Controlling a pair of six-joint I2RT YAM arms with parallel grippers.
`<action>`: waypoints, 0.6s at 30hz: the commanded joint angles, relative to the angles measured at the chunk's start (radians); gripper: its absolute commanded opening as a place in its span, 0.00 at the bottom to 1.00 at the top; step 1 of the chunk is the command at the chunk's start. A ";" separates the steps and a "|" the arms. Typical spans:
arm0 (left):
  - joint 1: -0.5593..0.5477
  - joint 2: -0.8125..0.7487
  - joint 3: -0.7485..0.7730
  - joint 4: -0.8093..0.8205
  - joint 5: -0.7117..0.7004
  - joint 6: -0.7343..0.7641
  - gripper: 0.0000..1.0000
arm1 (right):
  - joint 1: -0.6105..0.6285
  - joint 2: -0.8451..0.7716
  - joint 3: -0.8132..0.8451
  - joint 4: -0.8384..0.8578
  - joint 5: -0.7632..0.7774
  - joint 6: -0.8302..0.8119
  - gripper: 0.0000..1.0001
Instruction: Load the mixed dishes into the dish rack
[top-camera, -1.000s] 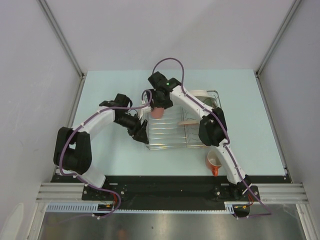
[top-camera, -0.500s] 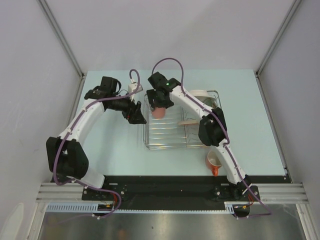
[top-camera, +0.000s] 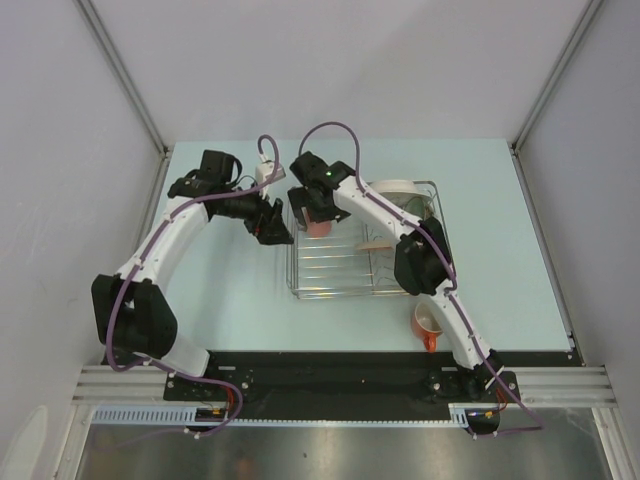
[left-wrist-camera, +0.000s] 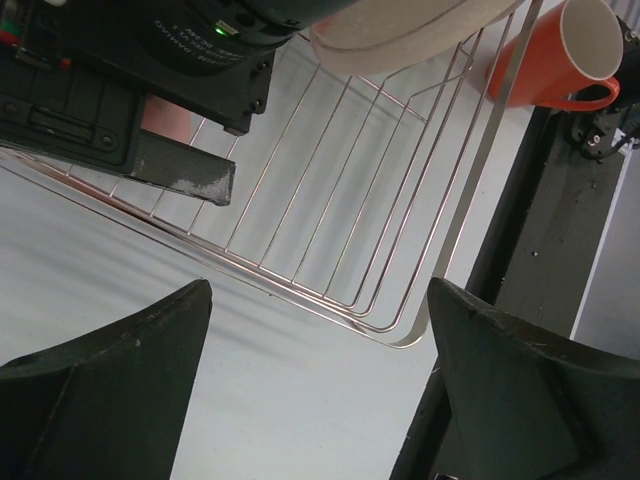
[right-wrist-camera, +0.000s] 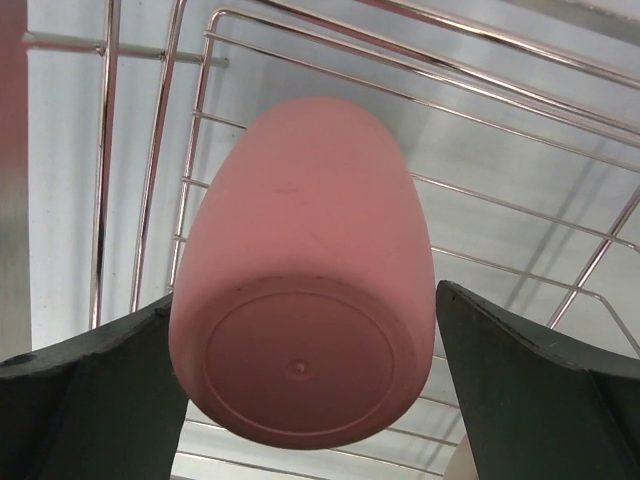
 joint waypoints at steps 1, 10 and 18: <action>0.004 -0.032 0.055 0.039 -0.013 -0.019 0.96 | 0.010 -0.124 0.019 -0.034 0.042 -0.015 1.00; -0.007 -0.020 0.184 -0.036 -0.071 0.005 1.00 | 0.036 -0.379 -0.142 -0.062 0.021 0.015 1.00; -0.221 -0.002 0.313 -0.175 -0.220 0.106 1.00 | 0.012 -0.707 -0.369 -0.062 0.099 0.072 1.00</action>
